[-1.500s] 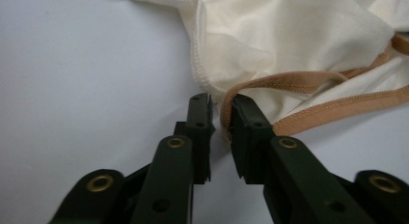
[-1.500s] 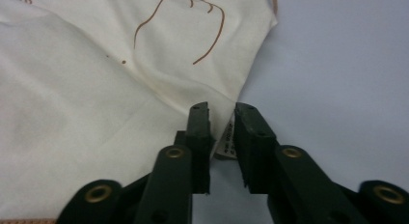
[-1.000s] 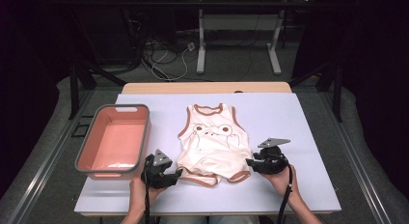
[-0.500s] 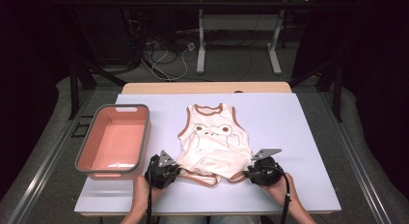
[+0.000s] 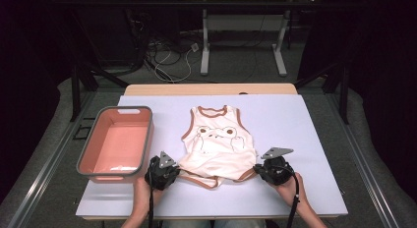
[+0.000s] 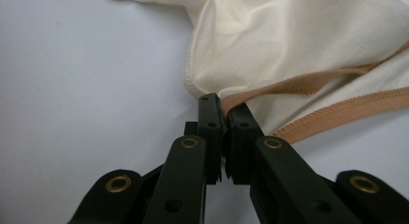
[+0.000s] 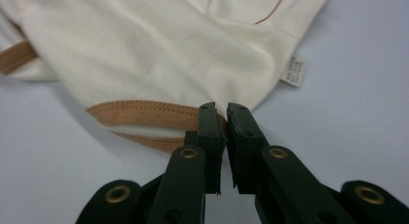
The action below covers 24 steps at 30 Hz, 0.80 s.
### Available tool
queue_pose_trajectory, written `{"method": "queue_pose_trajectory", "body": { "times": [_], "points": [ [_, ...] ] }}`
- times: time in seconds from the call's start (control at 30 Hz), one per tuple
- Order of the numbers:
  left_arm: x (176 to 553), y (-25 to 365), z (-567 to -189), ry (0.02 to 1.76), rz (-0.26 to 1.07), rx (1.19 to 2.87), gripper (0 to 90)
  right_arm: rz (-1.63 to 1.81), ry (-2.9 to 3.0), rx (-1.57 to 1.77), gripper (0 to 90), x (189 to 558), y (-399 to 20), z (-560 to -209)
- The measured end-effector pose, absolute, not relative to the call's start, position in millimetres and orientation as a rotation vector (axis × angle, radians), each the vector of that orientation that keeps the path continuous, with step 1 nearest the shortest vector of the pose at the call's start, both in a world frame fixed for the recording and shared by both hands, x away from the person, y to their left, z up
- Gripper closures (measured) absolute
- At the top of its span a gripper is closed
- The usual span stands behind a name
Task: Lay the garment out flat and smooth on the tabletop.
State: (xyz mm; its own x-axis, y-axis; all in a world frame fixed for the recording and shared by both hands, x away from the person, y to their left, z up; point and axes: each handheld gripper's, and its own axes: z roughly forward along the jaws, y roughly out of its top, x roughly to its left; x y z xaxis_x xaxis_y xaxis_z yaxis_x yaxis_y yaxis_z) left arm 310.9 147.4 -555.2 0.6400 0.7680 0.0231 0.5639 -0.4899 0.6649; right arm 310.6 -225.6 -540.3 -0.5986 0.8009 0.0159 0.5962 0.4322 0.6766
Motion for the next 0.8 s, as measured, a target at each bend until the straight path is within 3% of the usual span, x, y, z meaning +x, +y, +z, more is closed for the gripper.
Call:
{"method": "queue_pose_trajectory", "body": {
  "times": [0.2,0.3,0.63,0.8],
  "points": [
    [315,144,-556,1.045,0.473,2.237,85.8,0.940,2.306,1.206,83.4,323,-228,-544],
    [315,145,-554,1.048,0.478,2.242,80.9,0.917,2.341,1.202,81.1,328,-227,-549],
    [297,139,-540,1.009,0.478,2.223,40.6,0.936,2.351,1.218,70.9,327,-231,-549],
    [287,124,-536,0.930,0.459,2.230,33.0,0.942,2.363,1.207,61.5,327,-232,-548]
  ]
}}
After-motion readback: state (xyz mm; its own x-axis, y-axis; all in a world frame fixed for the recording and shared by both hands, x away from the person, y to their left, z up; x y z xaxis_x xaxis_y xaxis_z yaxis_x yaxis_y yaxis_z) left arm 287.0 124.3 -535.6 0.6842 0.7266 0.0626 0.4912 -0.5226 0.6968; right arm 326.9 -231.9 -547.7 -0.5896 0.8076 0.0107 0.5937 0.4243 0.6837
